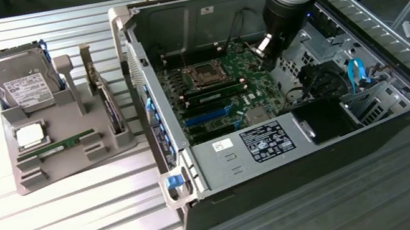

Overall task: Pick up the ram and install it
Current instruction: 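Press down the ram until it locks into place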

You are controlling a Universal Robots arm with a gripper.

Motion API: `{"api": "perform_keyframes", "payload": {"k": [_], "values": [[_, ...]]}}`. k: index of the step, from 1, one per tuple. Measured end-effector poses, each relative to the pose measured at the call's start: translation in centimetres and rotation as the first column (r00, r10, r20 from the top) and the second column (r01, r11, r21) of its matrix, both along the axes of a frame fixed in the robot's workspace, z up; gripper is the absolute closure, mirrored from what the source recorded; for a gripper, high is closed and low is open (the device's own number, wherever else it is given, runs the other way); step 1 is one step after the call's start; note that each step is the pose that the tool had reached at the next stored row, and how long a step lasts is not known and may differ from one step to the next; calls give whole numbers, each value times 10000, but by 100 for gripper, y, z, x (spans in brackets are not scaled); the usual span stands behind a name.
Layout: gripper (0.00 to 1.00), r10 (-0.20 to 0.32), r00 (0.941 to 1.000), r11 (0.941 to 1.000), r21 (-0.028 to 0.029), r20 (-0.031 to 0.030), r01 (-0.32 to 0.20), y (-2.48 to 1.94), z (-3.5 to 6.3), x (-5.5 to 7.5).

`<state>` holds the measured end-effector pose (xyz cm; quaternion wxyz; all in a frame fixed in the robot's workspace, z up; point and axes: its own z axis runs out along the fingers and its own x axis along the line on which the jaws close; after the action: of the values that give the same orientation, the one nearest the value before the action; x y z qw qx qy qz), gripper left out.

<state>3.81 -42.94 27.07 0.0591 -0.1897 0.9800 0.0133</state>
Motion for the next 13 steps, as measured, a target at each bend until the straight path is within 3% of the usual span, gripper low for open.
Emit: {"api": "perform_keyframes", "payload": {"k": [4, 9, 13], "values": [[91, -772, 9970, 9970, 0, 0, 772, 0, -3, 0], [91, -1573, 9876, 9876, 0, 0, 1573, 0, -7, 0], [91, -2602, 9656, 9656, 0, -1, 2602, 0, -12, 0]]}}
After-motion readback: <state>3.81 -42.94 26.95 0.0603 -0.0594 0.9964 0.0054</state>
